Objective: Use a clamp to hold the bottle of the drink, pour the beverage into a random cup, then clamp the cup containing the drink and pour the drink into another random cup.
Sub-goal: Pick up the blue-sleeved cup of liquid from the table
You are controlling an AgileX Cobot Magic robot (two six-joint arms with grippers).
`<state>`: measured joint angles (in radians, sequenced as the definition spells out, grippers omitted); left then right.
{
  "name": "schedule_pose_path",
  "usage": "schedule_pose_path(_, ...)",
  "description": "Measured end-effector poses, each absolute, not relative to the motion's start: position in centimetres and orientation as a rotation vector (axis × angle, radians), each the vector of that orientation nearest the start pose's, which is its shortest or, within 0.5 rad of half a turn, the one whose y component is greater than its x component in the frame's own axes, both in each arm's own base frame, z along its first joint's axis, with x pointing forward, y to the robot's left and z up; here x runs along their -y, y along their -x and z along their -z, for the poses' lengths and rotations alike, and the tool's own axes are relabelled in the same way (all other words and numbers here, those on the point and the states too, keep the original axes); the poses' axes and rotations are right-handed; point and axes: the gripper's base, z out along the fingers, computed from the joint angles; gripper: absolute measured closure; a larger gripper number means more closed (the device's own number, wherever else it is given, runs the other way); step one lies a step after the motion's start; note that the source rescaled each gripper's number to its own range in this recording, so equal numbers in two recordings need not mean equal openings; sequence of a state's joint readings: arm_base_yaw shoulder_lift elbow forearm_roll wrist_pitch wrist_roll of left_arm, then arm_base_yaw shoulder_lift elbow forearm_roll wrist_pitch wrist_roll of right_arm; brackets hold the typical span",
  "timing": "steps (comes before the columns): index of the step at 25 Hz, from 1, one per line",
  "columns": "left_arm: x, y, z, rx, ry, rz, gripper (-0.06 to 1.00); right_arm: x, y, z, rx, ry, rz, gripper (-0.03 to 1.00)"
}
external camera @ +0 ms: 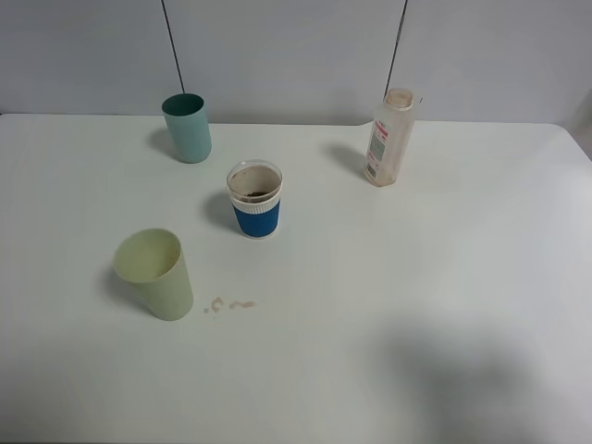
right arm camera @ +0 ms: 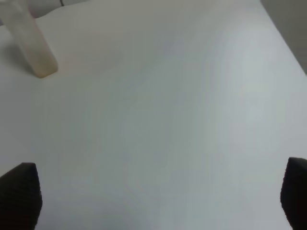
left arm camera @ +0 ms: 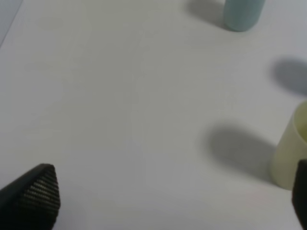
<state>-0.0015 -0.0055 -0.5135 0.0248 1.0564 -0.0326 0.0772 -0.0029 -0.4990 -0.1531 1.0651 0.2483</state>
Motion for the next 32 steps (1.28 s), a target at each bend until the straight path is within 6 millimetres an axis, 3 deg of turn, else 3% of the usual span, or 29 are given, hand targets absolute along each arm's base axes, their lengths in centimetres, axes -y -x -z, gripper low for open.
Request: schedule_pose_path(32,-0.2,0.72,-28.13,-2.02,0.032,-0.008,0.01,1.25,0.5,-27.74,-2.028,-0.189,-0.017,-0.03)
